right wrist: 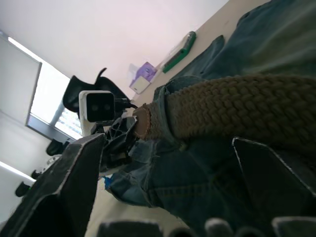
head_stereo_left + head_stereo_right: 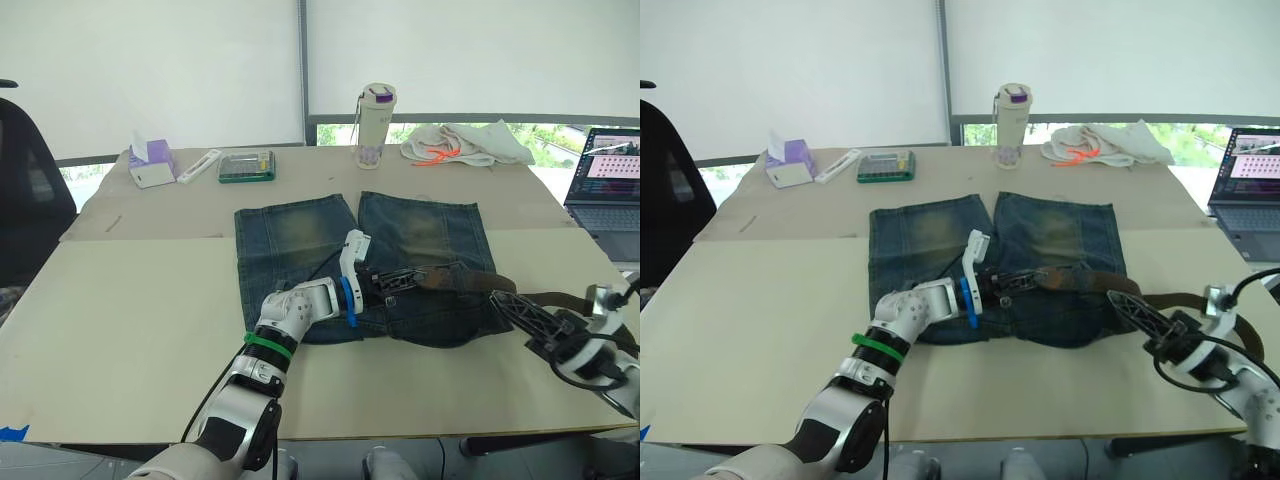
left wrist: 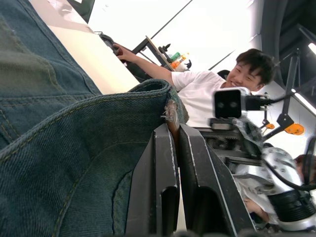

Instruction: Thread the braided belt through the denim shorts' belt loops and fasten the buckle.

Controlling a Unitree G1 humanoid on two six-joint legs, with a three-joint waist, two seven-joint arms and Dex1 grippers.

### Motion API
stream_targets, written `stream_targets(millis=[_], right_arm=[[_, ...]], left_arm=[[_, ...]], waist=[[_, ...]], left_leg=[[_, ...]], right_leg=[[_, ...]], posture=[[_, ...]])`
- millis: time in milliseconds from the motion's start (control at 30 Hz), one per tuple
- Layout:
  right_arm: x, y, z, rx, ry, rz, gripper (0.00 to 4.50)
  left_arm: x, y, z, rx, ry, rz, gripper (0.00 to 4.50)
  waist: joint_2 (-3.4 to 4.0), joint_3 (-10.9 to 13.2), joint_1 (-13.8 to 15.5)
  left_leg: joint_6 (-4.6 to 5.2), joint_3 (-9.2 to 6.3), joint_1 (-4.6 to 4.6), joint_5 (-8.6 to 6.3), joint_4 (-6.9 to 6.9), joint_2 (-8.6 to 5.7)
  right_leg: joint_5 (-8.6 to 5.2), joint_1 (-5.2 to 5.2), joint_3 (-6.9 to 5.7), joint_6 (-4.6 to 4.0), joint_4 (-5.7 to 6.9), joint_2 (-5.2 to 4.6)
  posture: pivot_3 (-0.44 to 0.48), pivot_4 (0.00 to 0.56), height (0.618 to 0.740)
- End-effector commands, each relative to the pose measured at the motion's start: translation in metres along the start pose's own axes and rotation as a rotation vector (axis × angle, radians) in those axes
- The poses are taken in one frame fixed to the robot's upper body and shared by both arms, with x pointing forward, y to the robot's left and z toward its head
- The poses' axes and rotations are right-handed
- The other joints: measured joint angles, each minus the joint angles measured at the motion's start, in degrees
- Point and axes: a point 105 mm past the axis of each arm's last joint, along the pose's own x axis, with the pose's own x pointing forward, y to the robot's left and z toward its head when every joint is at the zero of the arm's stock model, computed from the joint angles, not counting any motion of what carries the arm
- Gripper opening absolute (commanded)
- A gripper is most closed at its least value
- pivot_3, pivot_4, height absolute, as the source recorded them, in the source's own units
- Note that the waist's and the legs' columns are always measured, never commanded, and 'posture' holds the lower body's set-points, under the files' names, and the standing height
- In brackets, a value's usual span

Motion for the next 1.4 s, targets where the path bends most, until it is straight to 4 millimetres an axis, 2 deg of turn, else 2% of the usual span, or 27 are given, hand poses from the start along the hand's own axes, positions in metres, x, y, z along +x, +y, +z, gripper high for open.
stream_targets(millis=[33,167,267,400,500,600,867,1233,1400], right_arm=[[0.004,0.029,-0.002,-0.036,0.037,0.099,4.48],[0.03,0.047,-0.015,-0.044,0.041,0.143,4.48],[0.058,0.055,-0.036,-0.056,0.058,0.117,4.48],[0.078,0.06,-0.056,-0.067,0.047,0.097,4.48],[0.077,0.051,-0.065,-0.059,0.037,0.059,4.48],[0.074,0.041,-0.064,-0.067,0.011,0.01,4.48],[0.068,0.036,-0.059,-0.079,-0.004,-0.007,4.48],[0.07,0.029,-0.061,-0.079,-0.018,-0.044,4.48],[0.071,0.024,-0.06,-0.075,-0.03,-0.072,4.48]], left_arm=[[0.013,-0.015,0.005,0.057,-0.012,-0.039,0.0],[0.003,-0.009,0.009,0.086,-0.009,-0.011,0.0],[-0.006,-0.003,0.013,0.095,-0.016,0.013,0.0],[-0.008,-0.001,0.014,0.091,-0.017,0.022,0.0],[-0.003,0.001,0.008,0.056,-0.013,0.032,0.0],[0.002,0.006,-0.005,0.009,0.014,0.063,0.0],[-0.002,0.01,-0.021,0.008,0.099,0.084,0.0],[-0.02,0.027,0.007,0.057,-0.056,0.218,0.0],[-0.024,0.029,0.008,0.06,-0.089,0.249,0.0]], waist=[[0.0,0.0,-0.18],[0.0,0.0,-0.37],[0.02,-0.01,-0.22],[0.24,-0.14,0.03],[0.36,-0.23,0.42],[0.37,-0.24,0.4],[0.38,-0.25,-0.12],[0.37,-0.24,-0.12],[0.38,-0.25,-0.08]], left_leg=[[0.0,0.0,0.01,0.0,-0.01,0.01],[0.01,0.0,0.02,-0.01,-0.02,0.05],[0.0,-0.04,0.01,-0.01,-0.02,0.05],[0.0,-0.17,-0.02,-0.01,-0.02,0.02],[0.0,-0.26,-0.07,-0.01,0.04,-0.06],[0.0,-0.25,-0.08,-0.01,0.05,-0.09],[0.0,-0.23,-0.04,-0.01,0.03,-0.04],[0.0,-0.25,-0.04,-0.01,0.03,-0.03],[0.0,-0.29,-0.04,-0.01,0.03,-0.03]], right_leg=[[-0.01,0.0,0.0,0.01,0.0,0.01],[-0.01,0.0,0.04,0.02,0.04,0.04],[-0.01,0.0,0.03,0.02,0.03,0.03],[-0.01,-0.05,0.02,0.02,0.03,-0.01],[-0.01,-0.04,0.02,0.03,-0.01,-0.05],[-0.01,-0.02,0.01,0.04,-0.03,-0.05],[-0.01,-0.02,0.0,0.04,0.01,0.03],[-0.01,-0.02,0.0,0.04,0.01,0.02],[-0.01,-0.02,0.01,0.03,0.01,0.01]], posture=[[0.0,0.15,0.74],[0.0,0.15,0.74],[0.0,0.15,0.74],[0.0,0.15,0.74],[0.0,0.15,0.74],[0.0,0.15,0.74],[0.0,0.15,0.74],[0.0,0.15,0.74],[0.0,0.15,0.74]])
